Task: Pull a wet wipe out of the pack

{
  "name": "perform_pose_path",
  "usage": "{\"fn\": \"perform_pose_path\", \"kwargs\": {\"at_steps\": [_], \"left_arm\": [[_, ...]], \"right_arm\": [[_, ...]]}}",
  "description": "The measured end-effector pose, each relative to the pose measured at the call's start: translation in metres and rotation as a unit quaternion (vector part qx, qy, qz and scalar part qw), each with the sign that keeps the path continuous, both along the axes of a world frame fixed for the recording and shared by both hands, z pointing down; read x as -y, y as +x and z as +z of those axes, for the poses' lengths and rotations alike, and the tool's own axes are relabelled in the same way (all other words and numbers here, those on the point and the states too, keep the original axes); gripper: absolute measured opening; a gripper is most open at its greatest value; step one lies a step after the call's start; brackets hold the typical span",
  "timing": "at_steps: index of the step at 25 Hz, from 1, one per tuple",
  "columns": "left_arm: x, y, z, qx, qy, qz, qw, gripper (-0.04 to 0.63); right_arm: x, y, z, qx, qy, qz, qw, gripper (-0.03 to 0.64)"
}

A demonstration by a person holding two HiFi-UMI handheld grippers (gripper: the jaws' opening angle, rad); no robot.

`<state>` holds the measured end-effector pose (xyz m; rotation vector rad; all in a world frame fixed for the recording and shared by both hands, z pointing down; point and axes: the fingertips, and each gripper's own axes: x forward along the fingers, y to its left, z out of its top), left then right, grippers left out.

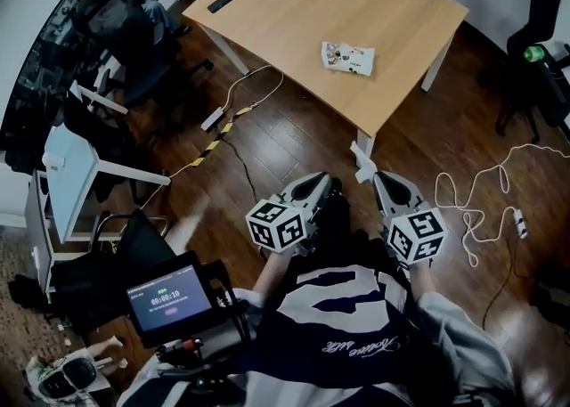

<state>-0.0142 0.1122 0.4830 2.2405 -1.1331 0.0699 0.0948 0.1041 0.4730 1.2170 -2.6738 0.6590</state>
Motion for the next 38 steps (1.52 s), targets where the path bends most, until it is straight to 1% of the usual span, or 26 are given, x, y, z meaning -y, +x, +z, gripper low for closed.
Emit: {"fn": "perform_pose_path", "kwargs": {"at_steps": [4,9,12,17,19,25,29,35,38], "left_arm": [[-0.008,-0.01,0.0,0.013,-0.001,-0.03,0.9995,0.003],[-0.014,-0.011,0.002,0.024,0.0,-0.043,0.9988,0.003],[-0.014,-0.004,0.002,0.018,0.004,-0.038,0.9991,0.003],[-0.009,0.008,-0.003,0.007,0.002,-0.006,1.0,0.003],[-0.011,0.008,0.0,0.008,-0.002,0.0,1.0,0.003],[-0.016,-0.017,0.015,0.019,-0.005,-0.019,0.9996,0.003],[-0.018,-0.034,0.017,0.014,-0.001,-0.024,0.9996,0.003],[-0.012,-0.074,0.007,0.0,-0.006,-0.01,0.9999,0.003],[-0.008,-0.083,0.004,-0.009,-0.005,0.0,0.9999,0.003]], "right_arm": [[0.003,-0.005,0.004,0.008,-0.002,-0.017,1.0,0.005],[0.0,-0.007,0.005,0.014,0.002,-0.029,0.999,0.005],[-0.006,-0.001,0.006,0.01,0.0,-0.022,1.0,0.005],[-0.001,0.005,0.004,0.005,-0.012,-0.001,1.0,0.005],[0.001,0.003,0.007,0.005,-0.016,0.003,1.0,0.005],[0.0,-0.019,0.019,0.005,-0.02,-0.01,1.0,0.005],[-0.007,-0.036,0.02,0.001,-0.019,-0.016,1.0,0.005],[-0.005,-0.079,0.008,-0.017,-0.02,-0.01,1.0,0.005],[-0.003,-0.087,0.005,-0.023,-0.02,0.001,1.0,0.005]]}}
